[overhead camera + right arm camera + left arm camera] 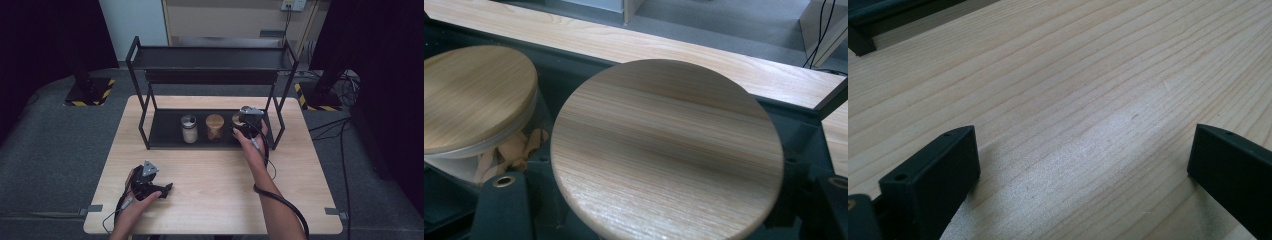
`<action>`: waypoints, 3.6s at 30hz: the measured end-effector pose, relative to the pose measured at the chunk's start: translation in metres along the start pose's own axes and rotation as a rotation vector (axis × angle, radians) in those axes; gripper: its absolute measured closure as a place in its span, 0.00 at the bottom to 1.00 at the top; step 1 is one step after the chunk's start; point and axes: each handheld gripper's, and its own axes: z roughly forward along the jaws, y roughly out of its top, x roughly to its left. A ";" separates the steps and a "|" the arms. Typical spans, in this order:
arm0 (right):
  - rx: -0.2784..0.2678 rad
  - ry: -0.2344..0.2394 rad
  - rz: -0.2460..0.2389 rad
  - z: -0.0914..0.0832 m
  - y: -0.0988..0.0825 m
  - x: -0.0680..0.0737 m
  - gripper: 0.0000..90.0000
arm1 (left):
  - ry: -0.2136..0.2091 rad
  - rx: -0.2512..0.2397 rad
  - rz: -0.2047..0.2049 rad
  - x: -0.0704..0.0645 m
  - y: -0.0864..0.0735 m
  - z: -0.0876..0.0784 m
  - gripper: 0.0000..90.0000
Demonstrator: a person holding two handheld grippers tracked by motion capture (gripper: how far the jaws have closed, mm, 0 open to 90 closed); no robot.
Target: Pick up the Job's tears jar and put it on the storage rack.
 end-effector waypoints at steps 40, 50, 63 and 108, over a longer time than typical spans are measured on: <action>-0.002 0.002 0.041 0.011 -0.018 0.000 0.29 | -0.001 -0.001 0.000 0.000 0.000 0.000 0.00; -0.010 0.011 0.037 0.010 -0.020 -0.003 0.29 | 0.000 -0.001 0.000 0.000 0.000 0.001 0.00; -0.013 0.017 0.037 0.009 -0.022 -0.005 0.29 | 0.000 -0.001 0.000 0.000 0.000 0.001 0.00; -0.032 0.036 0.003 -0.024 -0.026 -0.011 0.04 | 0.000 -0.001 -0.001 -0.001 0.000 0.001 0.00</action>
